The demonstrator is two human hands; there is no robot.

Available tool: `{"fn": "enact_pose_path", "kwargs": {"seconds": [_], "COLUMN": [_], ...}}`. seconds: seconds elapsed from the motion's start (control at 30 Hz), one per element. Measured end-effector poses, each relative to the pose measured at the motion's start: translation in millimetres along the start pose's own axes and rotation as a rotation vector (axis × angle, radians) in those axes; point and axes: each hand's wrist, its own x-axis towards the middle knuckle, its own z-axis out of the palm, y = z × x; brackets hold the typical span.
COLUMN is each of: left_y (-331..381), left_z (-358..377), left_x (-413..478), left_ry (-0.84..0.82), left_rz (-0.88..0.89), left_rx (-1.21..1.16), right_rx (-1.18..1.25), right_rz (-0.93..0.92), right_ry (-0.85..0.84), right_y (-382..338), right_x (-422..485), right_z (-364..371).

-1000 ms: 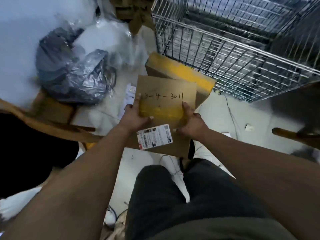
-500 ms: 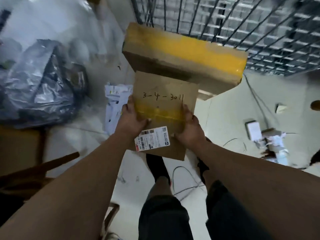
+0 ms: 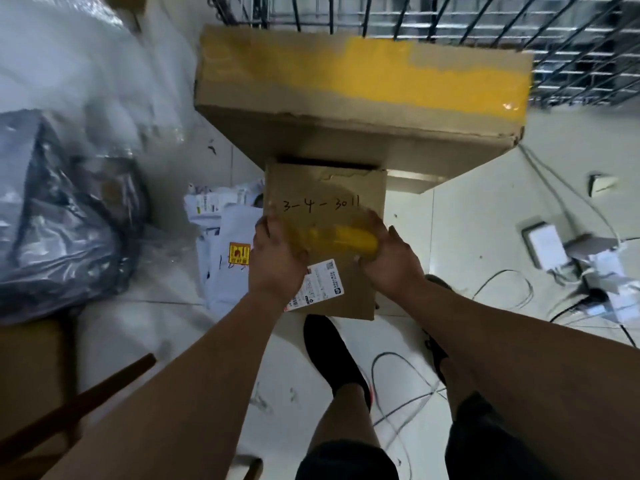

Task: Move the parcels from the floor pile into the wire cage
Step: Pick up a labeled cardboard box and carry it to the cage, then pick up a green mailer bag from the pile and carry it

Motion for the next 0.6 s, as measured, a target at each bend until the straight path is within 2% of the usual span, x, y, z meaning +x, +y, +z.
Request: {"fn": "enact_pose_path", "kwargs": {"seconds": [0.13, 0.37, 0.6], "left_y": [37.4, 156.1, 291.3], "left_z": [-29.4, -131.6, -233.0], "left_x": [-24.1, -73.4, -147.7], "left_ry": [-0.023, -0.014, -0.137], "left_rz": [0.138, 0.342, 0.515], "left_rx": [-0.028, -0.088, 0.271], "right_rx": [-0.051, -0.017, -0.086], "right_rz": [0.032, -0.031, -0.001], "right_ry": [-0.012, 0.114, 0.193], "right_y": [-21.1, -63.2, -89.6], "right_x": [-22.7, -101.8, -225.7], "right_z": [-46.5, -185.3, -326.4]}}
